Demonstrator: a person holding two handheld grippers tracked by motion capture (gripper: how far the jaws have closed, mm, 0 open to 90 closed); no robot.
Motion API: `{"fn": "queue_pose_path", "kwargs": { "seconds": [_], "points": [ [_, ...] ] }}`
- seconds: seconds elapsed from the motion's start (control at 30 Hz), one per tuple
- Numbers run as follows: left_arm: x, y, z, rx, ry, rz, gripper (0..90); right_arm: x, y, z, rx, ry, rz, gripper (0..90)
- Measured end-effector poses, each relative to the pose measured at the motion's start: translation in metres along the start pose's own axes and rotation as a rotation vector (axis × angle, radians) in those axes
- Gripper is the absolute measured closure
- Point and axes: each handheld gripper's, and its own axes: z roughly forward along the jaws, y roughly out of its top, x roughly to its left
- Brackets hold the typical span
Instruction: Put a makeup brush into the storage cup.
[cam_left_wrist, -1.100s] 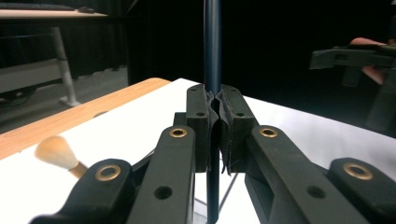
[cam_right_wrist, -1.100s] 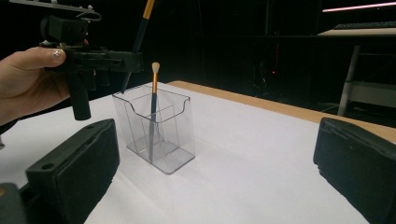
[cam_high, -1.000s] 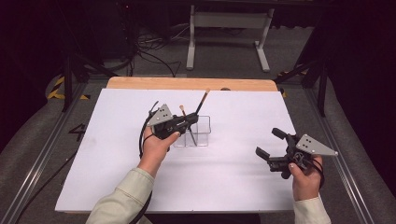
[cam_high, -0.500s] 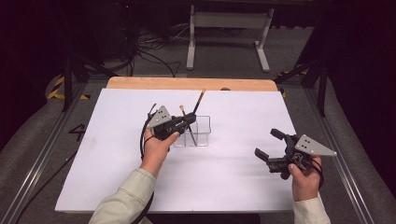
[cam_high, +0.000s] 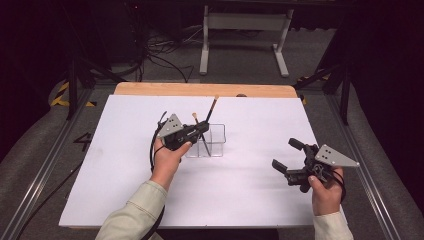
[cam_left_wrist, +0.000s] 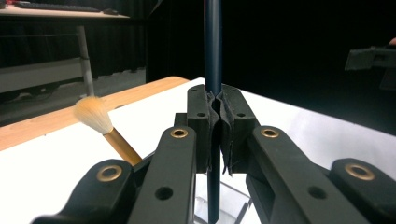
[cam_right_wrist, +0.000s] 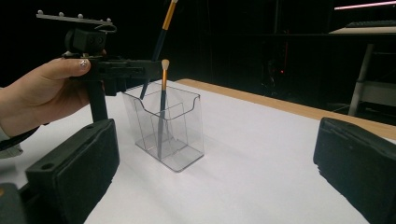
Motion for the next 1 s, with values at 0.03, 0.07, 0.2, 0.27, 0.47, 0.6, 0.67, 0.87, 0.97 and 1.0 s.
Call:
{"fn": "queue_pose_path", "kwargs": {
  "seconds": [0.03,0.07,0.2,0.27,0.47,0.6,0.67,0.87,0.97,1.0],
  "points": [
    [0.0,0.0,0.0,0.0,0.0,0.0,83.3,0.0,0.0,0.0,-0.001,0.001,0.0,0.8],
    [-0.001,0.001,-0.002,0.011,0.005,0.005,83.3,0.0,0.0,-0.001,-0.001,0.0,0.002,0.8],
    [-0.003,0.001,-0.004,0.033,-0.001,0.005,83.2,0.0,0.001,-0.001,0.0,0.002,0.001,0.8],
    [-0.003,0.0,-0.005,0.04,0.003,0.008,83.3,0.0,0.001,0.0,0.002,0.004,-0.001,0.8],
    [-0.005,0.0,-0.01,0.075,0.008,0.003,83.2,0.001,0.0,0.0,0.005,0.008,0.0,0.8],
    [-0.005,-0.001,-0.013,0.092,0.016,0.001,83.0,0.001,0.0,0.001,0.009,0.007,0.001,0.8],
    [-0.005,-0.002,-0.015,0.11,0.019,0.008,82.9,0.001,0.0,0.001,0.009,0.01,-0.003,0.8],
    [-0.005,-0.005,-0.018,0.144,0.02,0.013,82.7,0.002,-0.001,0.002,0.014,0.011,0.0,0.8],
    [-0.006,-0.007,-0.019,0.154,0.02,0.015,82.7,0.002,-0.001,0.002,0.015,0.012,-0.003,0.8],
    [-0.005,-0.007,-0.019,0.157,0.02,0.015,82.7,0.002,-0.001,0.003,0.015,0.012,-0.003,0.8]
  ]
}}
